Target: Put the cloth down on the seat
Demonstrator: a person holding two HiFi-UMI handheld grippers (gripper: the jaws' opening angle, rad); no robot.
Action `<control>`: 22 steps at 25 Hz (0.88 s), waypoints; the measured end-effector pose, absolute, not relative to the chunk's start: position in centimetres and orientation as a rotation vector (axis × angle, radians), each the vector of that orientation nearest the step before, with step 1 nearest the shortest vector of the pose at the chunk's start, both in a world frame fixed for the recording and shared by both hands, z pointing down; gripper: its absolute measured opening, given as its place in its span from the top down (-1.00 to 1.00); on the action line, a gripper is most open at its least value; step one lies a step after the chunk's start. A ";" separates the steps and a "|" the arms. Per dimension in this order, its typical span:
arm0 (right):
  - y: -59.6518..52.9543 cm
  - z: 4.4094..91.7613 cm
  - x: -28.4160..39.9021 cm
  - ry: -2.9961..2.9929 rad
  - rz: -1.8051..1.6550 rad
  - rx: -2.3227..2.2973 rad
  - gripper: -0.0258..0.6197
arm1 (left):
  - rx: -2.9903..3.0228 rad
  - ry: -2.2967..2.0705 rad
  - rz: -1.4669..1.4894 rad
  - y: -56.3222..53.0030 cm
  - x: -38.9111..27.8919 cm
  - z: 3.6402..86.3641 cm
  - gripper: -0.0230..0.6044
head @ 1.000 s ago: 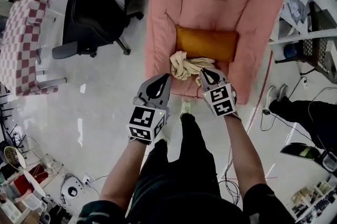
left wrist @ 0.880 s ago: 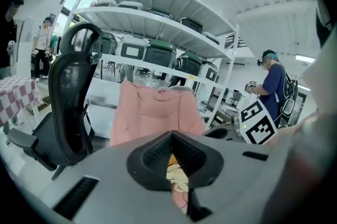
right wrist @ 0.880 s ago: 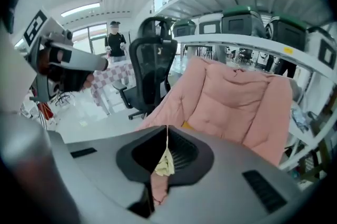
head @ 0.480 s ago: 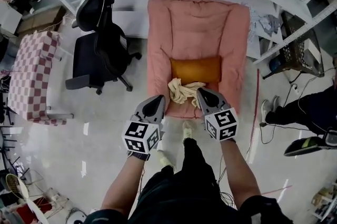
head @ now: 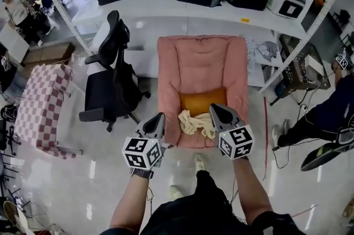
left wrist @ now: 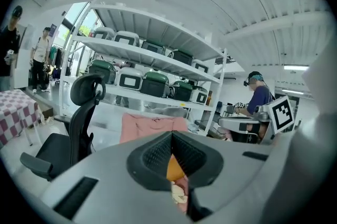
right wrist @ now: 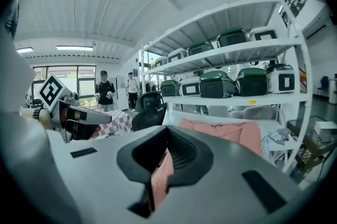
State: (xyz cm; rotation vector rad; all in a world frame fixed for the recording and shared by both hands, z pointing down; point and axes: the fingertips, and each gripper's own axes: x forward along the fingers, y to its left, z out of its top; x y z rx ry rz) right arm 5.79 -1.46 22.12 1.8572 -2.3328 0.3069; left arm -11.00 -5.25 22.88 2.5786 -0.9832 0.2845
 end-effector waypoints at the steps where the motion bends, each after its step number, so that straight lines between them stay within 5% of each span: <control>1: -1.2 21.4 5.6 -2.336 0.292 1.864 0.90 | 2.585 -0.990 0.271 -5.2 -11.4 22.1 0.91; 22: 2.9 7.8 3.6 -2.430 -0.008 1.974 0.91 | 2.740 -1.076 0.027 -1.8 -16.5 7.4 0.91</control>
